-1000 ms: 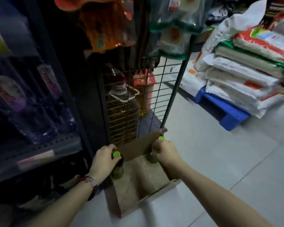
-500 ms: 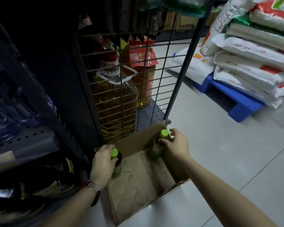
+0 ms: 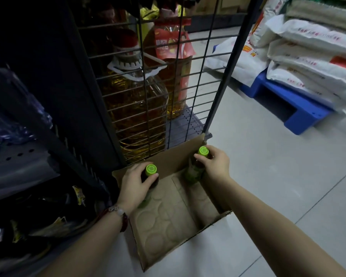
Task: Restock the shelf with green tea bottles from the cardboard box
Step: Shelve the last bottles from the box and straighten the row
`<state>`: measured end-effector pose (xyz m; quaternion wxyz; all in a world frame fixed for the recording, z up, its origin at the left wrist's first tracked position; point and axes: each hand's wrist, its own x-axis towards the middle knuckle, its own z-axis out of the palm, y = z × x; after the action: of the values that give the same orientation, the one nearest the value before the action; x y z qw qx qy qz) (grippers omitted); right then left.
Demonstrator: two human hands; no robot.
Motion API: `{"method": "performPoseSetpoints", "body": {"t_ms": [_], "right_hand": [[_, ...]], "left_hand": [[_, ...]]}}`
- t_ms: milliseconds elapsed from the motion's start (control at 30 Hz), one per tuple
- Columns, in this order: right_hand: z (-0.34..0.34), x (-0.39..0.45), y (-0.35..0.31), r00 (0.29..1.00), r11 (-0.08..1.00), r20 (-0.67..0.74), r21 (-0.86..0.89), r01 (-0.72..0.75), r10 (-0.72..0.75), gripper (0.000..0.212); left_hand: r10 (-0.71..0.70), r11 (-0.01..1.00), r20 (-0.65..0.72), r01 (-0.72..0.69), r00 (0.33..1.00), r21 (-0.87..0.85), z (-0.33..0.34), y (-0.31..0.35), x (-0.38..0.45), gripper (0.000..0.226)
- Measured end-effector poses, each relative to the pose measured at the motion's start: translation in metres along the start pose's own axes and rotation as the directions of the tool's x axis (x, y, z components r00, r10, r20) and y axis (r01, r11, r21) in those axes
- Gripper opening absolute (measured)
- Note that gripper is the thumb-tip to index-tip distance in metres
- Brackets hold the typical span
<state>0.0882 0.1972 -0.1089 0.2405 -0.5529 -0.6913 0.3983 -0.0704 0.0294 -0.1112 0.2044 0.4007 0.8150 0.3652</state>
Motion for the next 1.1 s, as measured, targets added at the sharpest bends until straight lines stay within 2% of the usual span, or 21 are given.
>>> {"method": "performPoseSetpoints", "body": {"t_ms": [100,233,433,600,767,1100], "right_hand": [[0.0,-0.007,-0.001,0.999,1.0,0.046,-0.006,0.01,-0.01,0.035],[-0.006,-0.02,-0.012,0.995,0.999,0.099,-0.02,0.031,-0.029,0.039],[-0.036,-0.049,-0.069,0.982,0.996,0.167,-0.02,0.087,-0.083,0.033],[-0.073,-0.075,-0.139,0.966,0.988,0.211,-0.006,0.157,-0.152,0.013],[-0.122,-0.095,-0.213,0.96,0.979,0.195,0.005,0.203,-0.2,0.017],[-0.245,-0.137,-0.4,0.945,0.949,0.17,-0.1,0.299,-0.28,0.031]], "left_hand": [[0.0,1.0,-0.001,0.0,1.0,-0.002,0.002,0.001,-0.001,0.032],[-0.059,0.991,-0.051,0.052,0.997,-0.123,-0.011,0.007,-0.01,0.029],[-0.079,0.955,0.06,0.093,0.995,-0.282,-0.055,0.056,-0.011,0.026],[-0.073,0.932,0.048,0.085,0.996,-0.353,-0.103,0.117,-0.017,0.024],[-0.055,0.948,0.004,0.053,0.998,-0.315,-0.164,0.193,-0.028,0.031],[0.043,0.945,0.003,-0.039,0.999,-0.324,-0.31,0.357,-0.049,0.024]]}}
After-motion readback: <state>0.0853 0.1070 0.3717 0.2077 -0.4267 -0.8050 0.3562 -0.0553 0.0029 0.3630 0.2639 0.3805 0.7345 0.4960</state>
